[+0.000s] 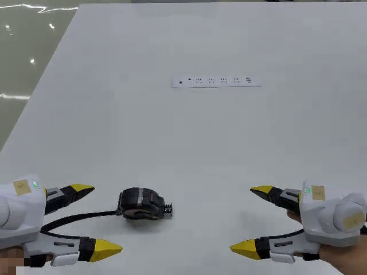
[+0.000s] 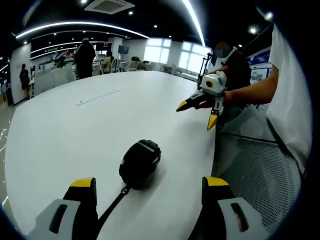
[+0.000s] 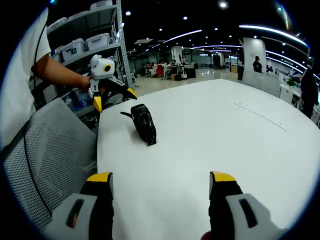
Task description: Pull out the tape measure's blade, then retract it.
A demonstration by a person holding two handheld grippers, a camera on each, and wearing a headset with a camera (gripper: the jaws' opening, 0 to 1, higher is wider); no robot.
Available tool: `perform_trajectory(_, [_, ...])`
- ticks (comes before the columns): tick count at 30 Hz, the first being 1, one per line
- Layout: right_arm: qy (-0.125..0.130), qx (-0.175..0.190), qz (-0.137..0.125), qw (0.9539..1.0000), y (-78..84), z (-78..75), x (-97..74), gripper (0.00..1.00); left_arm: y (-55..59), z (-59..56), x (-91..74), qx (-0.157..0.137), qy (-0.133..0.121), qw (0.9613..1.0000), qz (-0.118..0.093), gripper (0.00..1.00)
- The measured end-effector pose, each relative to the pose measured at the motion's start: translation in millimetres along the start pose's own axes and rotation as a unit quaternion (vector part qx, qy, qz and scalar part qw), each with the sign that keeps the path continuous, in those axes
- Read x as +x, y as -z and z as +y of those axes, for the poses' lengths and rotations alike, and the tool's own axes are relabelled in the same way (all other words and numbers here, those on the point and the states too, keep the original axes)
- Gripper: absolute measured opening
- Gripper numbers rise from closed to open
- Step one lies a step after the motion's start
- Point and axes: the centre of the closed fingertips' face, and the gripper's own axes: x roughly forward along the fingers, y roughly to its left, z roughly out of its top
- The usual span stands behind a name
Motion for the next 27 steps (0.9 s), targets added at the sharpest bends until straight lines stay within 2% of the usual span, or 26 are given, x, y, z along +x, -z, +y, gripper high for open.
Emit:
perform_trajectory(2, [-0.006,-0.001,0.005,1.0,0.9,0.9,5.0,0.77,3.3,0.8,3.4,0.004,0.005,0.9999,0.011,0.81])
perform_trajectory(10, [-0.022,-0.005,0.01,0.9997,-3.6,1.2,22.0,0.73,5.6,6.1,17.6,0.021,0.021,0.9992,0.027,0.78])
perform_trajectory(14, [-0.027,-0.007,0.017,0.9995,-2.5,-0.3,28.3,0.72,6.8,9.1,24.8,0.018,0.031,0.9987,0.035,0.75])
perform_trajectory(27, [-0.037,0.004,0.011,0.9992,-7.2,-0.8,37.2,0.71,7.8,16.2,41.4,0.03,0.041,0.9975,0.048,0.63])
